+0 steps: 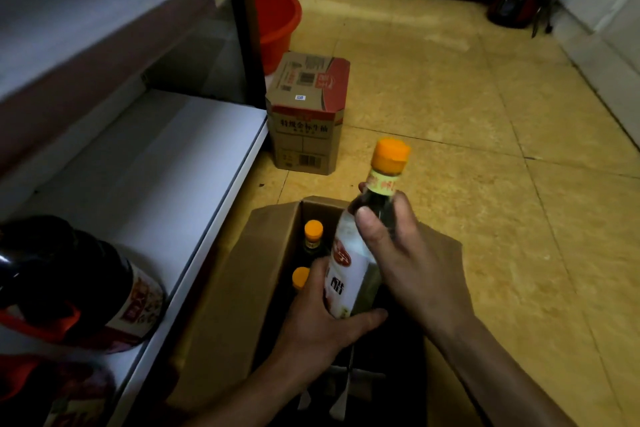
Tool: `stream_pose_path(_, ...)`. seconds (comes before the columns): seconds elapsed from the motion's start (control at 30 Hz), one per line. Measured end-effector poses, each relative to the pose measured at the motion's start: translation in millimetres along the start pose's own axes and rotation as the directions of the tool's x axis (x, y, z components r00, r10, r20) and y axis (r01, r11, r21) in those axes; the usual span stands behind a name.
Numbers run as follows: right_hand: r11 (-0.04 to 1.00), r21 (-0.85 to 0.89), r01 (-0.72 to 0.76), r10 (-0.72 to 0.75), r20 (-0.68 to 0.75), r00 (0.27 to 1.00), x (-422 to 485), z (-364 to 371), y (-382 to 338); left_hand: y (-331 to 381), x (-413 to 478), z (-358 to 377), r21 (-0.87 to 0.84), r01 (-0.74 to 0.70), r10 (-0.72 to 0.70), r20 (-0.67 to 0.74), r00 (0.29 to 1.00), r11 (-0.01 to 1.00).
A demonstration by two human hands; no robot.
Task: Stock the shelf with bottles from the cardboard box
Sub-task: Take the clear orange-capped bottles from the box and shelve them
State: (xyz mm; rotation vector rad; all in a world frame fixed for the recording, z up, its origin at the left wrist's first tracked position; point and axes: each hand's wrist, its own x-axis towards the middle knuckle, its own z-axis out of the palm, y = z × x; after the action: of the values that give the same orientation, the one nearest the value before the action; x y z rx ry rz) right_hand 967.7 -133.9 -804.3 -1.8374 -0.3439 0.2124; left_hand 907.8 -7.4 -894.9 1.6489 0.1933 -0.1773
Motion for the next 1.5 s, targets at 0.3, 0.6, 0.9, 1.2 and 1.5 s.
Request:
stream_pose_path(0.3, 0.995, 0.057, -0.077, 0.086, -0.176, 0.981, -4.6, 27.6, 19.3, 1.0, 8.4, 2.5, 0.072, -0.057, 0.066, -0.135, 0.989, 0.996)
stream_pose_path(0.6, 0.898, 0.430, -0.097, 0.198, -0.198, 0.960, 1.0, -2.9, 12.6, 26.9, 14.4, -7.9, -0.088, 0.036, -0.019, 0.182, 0.983, 0.995)
stream_pose_path(0.9, 0.712, 0.689, -0.137, 0.206, -0.018, 0.978, 7.3, -14.0, 15.2, 35.8, 12.4, -14.0, -0.142, 0.129, -0.080, 0.311, 0.947, 0.981)
stream_pose_path(1.2, 0.852, 0.468, -0.232, 0.148, 0.209, 0.967, 7.2, -12.2, 14.8, 27.6, 14.5, -21.6, -0.243, 0.069, -0.026, 0.176, 0.984, 0.967)
stream_pose_path(1.5, 0.843, 0.434, -0.317, 0.239, 0.225, 0.945, 11.5, -7.8, 29.5, 25.3, 18.8, -23.5, -0.296, 0.085, -0.037, 0.163, 0.986, 0.952)
